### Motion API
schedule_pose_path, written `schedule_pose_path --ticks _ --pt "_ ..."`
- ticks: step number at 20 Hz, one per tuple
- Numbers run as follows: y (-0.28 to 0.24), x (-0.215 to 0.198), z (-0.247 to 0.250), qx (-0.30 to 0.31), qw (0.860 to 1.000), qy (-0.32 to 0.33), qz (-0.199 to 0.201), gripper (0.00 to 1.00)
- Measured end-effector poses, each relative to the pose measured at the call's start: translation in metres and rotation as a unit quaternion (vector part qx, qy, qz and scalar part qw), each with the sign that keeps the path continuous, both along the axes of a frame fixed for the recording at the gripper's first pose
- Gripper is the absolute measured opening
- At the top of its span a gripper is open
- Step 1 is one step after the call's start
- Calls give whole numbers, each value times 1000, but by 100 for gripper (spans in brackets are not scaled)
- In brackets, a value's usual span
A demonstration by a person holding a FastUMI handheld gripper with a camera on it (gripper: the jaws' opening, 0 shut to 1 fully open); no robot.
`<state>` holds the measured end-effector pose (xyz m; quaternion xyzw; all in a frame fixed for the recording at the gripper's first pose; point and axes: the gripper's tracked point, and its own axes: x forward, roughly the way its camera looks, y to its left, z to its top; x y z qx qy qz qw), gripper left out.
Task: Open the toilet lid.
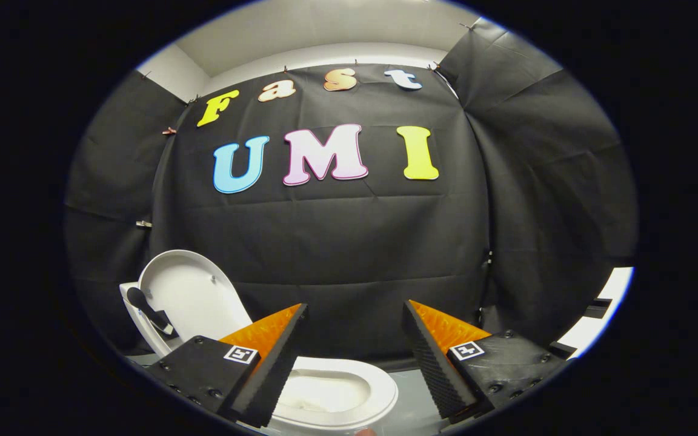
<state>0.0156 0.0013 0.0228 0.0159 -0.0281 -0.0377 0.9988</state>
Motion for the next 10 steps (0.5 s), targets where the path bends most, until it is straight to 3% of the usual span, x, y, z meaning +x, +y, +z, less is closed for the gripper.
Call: schedule_pose_path --ticks 10 --pt "2 3 -16 -7 1000 29 5 99"
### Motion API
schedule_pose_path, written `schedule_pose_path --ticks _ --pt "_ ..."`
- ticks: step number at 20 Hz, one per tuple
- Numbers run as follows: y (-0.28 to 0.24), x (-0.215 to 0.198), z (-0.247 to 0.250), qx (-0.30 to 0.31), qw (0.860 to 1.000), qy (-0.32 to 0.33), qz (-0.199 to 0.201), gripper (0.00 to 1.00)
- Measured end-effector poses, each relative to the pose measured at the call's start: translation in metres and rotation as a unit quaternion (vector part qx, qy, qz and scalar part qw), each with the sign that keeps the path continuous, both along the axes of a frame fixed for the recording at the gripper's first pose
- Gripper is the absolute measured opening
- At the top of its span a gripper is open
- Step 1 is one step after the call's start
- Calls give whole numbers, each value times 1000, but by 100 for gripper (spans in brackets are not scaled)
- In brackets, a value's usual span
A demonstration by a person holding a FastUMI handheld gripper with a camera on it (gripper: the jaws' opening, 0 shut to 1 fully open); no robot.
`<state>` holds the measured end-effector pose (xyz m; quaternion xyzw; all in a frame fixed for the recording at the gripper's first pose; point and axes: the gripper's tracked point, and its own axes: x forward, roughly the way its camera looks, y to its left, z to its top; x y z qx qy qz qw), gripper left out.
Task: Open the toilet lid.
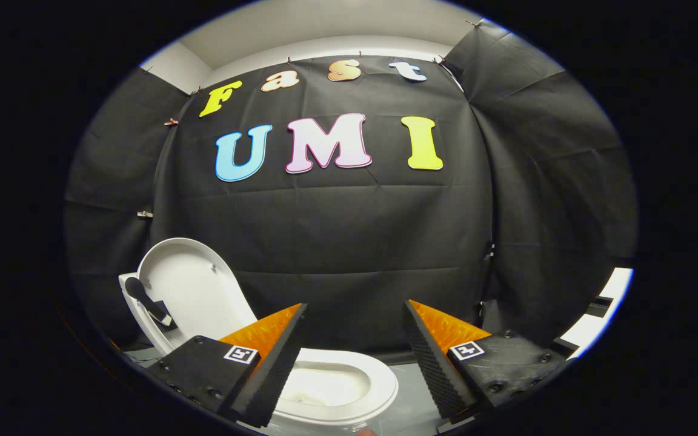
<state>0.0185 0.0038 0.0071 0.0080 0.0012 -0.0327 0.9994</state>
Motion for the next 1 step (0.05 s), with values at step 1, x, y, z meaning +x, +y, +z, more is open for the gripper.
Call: schedule_pose_path --ticks 1 --pt "2 0 -2 -1 1000 3 2 99"
